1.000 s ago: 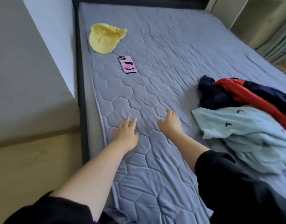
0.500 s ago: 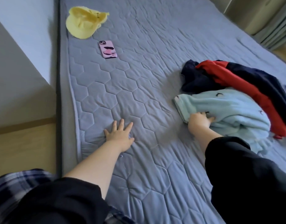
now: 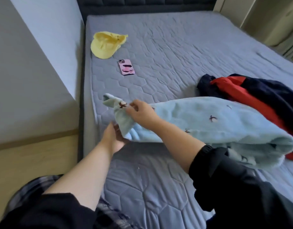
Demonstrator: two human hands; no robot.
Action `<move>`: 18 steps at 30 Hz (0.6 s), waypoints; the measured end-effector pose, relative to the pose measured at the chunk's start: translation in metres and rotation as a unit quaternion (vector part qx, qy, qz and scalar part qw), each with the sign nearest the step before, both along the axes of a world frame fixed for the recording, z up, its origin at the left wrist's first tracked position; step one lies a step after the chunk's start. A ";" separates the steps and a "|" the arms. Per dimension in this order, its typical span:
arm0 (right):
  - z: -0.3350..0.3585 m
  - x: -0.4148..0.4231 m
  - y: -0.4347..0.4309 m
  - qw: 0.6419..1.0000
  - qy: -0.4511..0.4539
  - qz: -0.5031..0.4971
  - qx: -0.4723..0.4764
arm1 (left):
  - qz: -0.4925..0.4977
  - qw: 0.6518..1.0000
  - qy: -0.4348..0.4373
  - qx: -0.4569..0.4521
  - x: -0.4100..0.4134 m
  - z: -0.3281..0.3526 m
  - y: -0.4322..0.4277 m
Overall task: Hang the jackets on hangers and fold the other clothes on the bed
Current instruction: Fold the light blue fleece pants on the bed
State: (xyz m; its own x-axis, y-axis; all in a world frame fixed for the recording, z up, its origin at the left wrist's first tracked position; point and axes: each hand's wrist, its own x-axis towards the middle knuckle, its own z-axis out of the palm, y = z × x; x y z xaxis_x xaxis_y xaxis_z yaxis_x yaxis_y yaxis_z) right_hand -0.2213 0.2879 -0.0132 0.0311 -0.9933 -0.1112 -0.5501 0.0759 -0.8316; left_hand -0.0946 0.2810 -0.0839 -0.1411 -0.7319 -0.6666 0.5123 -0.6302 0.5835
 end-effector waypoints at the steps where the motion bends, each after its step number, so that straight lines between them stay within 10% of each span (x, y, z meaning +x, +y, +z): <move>1: -0.002 0.001 -0.001 0.997 0.076 0.013 -0.020 | 0.016 1.000 -0.015 0.008 0.006 0.000 -0.001; 10: -0.060 -0.112 0.035 0.783 0.571 0.090 0.230 | -0.034 0.999 -0.023 0.010 0.020 -0.007 0.015; 18: -0.053 -0.089 0.027 0.892 0.424 0.001 0.157 | -0.117 0.985 -0.110 -0.064 0.032 0.011 0.020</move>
